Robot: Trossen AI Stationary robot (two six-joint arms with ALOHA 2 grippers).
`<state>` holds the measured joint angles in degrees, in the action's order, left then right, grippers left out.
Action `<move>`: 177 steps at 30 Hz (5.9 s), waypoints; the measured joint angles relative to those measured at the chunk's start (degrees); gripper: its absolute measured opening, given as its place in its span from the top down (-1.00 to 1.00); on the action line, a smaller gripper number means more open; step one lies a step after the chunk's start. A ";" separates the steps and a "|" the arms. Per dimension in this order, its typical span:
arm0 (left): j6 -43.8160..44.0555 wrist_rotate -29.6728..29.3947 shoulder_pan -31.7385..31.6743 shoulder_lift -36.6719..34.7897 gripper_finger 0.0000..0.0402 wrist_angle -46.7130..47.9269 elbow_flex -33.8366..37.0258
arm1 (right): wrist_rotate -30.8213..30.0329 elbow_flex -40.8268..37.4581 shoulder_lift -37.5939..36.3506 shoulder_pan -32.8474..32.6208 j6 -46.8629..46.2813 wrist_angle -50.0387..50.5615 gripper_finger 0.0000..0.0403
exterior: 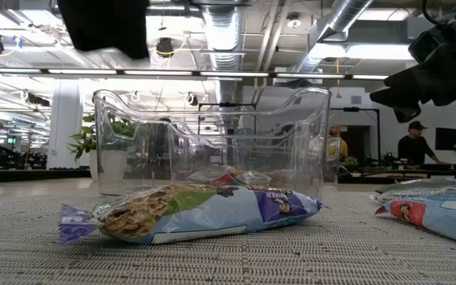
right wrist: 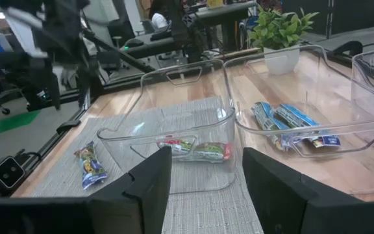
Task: Pick and place Granola Bars by type
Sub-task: Put the blue granola bar into the middle transparent bin
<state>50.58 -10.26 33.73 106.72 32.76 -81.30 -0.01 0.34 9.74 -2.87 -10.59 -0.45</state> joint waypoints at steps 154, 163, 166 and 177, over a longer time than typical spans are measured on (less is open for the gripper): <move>10.09 33.61 -44.18 5.79 0.71 -61.69 0.02 | 0.00 0.02 -0.02 0.00 0.00 -0.02 0.09; -8.35 25.74 -46.32 -0.86 0.71 -31.91 0.02 | 0.00 0.00 0.00 0.00 0.00 -0.02 0.09; -15.65 19.48 -46.65 -3.03 0.71 -23.25 0.02 | -0.01 0.02 -0.01 0.01 0.00 0.00 0.09; -27.50 12.28 -47.51 -5.49 0.71 -4.81 0.02 | 0.00 0.02 -0.02 0.02 0.00 -0.02 0.09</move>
<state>23.07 2.02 -13.78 101.23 27.95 -81.28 -0.01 0.36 9.72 -2.85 -10.59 -0.47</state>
